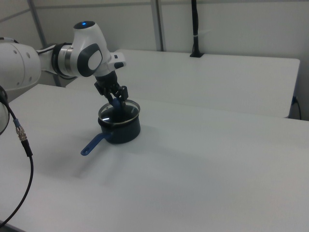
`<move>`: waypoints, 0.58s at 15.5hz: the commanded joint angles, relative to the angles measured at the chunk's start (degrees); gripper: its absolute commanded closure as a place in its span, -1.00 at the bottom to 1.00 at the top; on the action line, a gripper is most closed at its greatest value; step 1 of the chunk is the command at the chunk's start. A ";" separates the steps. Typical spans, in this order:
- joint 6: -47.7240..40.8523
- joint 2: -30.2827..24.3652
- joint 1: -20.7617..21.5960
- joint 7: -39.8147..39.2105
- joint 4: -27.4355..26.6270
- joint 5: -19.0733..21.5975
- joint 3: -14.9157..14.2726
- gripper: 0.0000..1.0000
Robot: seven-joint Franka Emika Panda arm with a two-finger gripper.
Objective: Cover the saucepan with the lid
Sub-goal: 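Lower the lid onto the saucepan rim and hold it there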
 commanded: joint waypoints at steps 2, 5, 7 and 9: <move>0.37 -0.02 1.21 1.50 0.05 -1.94 -0.53 -0.07; 0.46 0.06 1.56 1.50 -0.74 -2.90 -0.53 -0.24; 0.63 0.50 1.47 2.02 -0.74 -3.17 -0.53 -0.75; 0.72 1.03 1.47 2.73 -0.74 -3.61 -0.53 -0.82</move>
